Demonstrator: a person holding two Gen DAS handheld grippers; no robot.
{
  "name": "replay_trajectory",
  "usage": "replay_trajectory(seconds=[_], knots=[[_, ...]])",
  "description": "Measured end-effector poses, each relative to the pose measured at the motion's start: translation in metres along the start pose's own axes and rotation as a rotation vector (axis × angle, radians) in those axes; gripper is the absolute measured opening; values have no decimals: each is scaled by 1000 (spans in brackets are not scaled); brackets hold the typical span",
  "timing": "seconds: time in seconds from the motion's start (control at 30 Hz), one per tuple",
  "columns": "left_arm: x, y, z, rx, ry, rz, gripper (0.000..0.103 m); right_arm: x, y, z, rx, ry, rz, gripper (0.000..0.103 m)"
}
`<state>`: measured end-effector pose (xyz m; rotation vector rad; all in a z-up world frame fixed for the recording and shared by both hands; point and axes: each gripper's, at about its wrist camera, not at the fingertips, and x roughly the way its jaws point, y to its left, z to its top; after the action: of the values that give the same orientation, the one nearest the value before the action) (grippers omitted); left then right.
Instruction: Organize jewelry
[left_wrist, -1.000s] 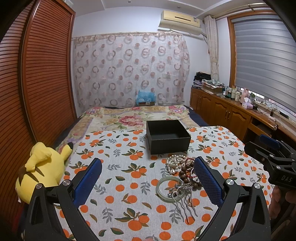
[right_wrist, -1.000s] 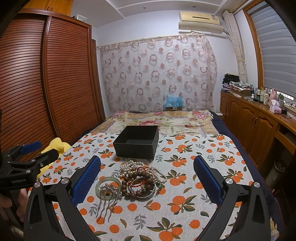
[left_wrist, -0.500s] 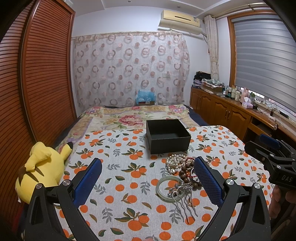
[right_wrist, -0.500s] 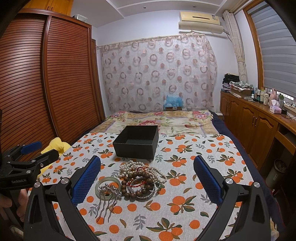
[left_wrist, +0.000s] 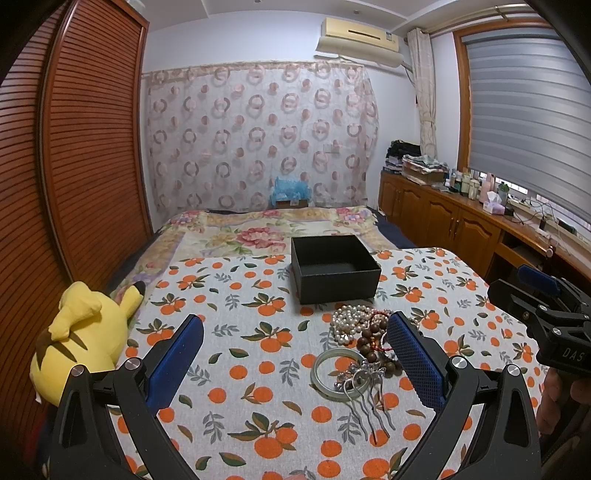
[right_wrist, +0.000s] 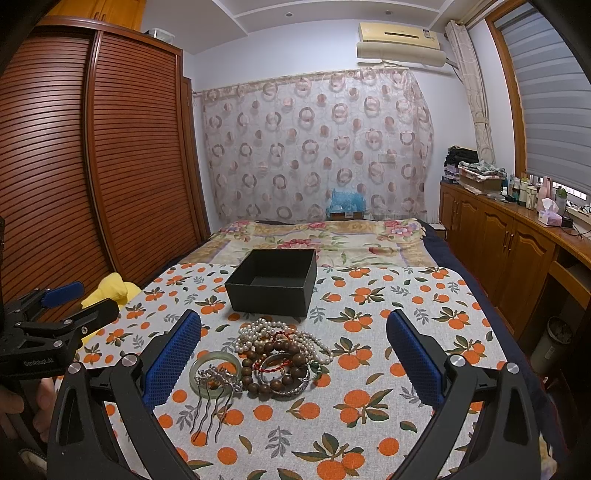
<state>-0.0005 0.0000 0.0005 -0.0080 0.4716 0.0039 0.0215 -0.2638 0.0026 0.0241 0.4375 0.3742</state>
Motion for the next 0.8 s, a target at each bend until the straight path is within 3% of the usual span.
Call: replay_trajectory(seconds=[0.53, 0.8], knots=[[-5, -2, 4, 2, 10, 0, 97, 0, 1, 0, 0, 2, 1, 101], [14, -2, -10, 1, 52, -11, 97, 10, -5, -8, 7, 25, 6, 101]])
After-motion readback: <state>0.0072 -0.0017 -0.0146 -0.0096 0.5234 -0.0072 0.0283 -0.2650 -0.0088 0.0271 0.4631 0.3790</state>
